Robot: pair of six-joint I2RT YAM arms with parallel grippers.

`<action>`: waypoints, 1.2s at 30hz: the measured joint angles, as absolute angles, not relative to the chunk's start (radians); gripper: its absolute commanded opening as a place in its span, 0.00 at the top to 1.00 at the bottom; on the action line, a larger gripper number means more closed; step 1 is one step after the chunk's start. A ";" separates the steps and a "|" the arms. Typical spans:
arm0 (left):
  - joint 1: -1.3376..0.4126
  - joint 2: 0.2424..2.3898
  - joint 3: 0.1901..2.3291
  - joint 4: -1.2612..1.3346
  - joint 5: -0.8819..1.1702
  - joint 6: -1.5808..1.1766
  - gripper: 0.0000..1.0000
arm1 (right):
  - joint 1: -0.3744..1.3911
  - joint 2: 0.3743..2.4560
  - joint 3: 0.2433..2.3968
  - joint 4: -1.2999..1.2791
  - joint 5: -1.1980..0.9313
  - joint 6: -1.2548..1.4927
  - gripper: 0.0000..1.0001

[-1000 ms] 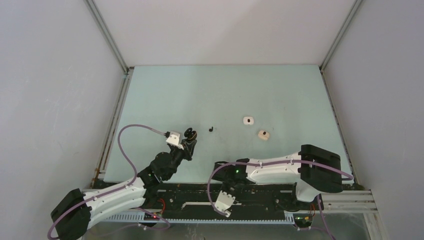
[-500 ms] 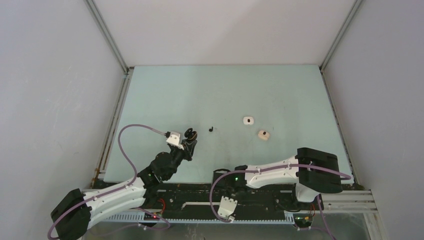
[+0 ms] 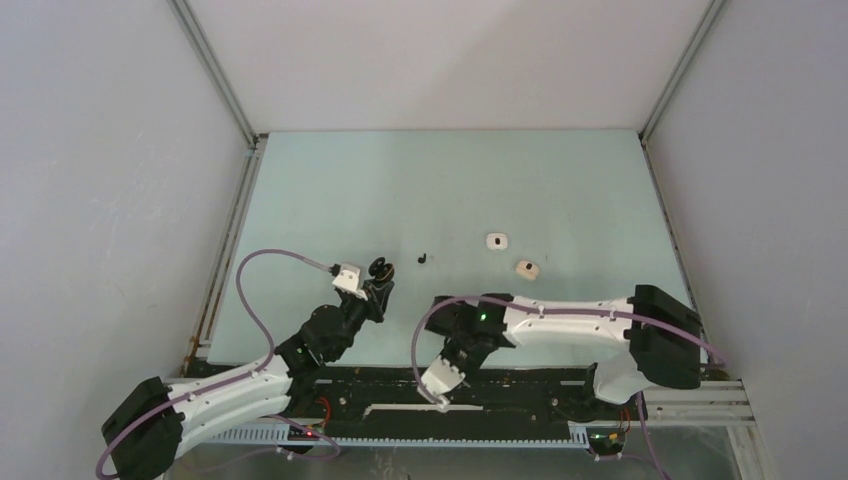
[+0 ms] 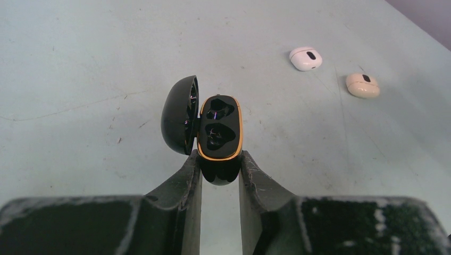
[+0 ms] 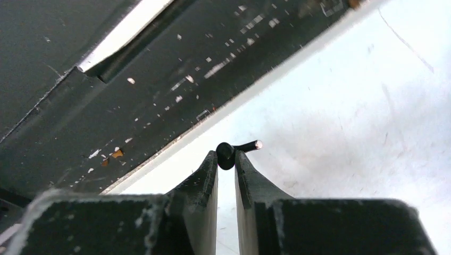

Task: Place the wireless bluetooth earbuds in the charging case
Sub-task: Move the right earbud to the center of the board, then rotate the right earbud at the corner of the board.

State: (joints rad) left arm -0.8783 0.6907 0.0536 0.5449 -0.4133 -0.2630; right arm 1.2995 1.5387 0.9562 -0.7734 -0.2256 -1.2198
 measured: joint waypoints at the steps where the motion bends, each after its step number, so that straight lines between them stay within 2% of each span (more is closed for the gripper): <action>1: -0.878 0.694 0.049 0.546 -0.412 -0.263 0.99 | 1.270 1.527 0.960 -0.776 -0.245 -1.206 0.88; 10: -0.878 0.706 0.045 0.553 -0.405 -0.265 0.98 | 0.970 1.564 0.999 -0.804 -0.484 -1.095 0.84; 15: -0.877 0.707 0.045 0.557 -0.396 -0.270 0.98 | 0.824 1.628 1.018 -0.813 -0.568 -1.067 0.72; 20: -0.877 0.720 0.045 0.560 -0.385 -0.272 0.98 | 0.725 1.666 1.018 -0.809 -0.580 -1.053 0.66; 28: -0.876 0.742 0.045 0.574 -0.369 -0.272 0.98 | 0.634 1.617 1.022 -0.742 -0.554 -0.902 0.66; 33: -0.876 0.744 0.044 0.596 -0.363 -0.272 0.98 | 0.633 1.579 1.016 -0.650 -0.521 -0.664 0.67; 36: -0.876 0.744 0.038 0.612 -0.362 -0.271 0.98 | 0.662 1.547 0.986 -0.603 -0.511 -0.624 0.69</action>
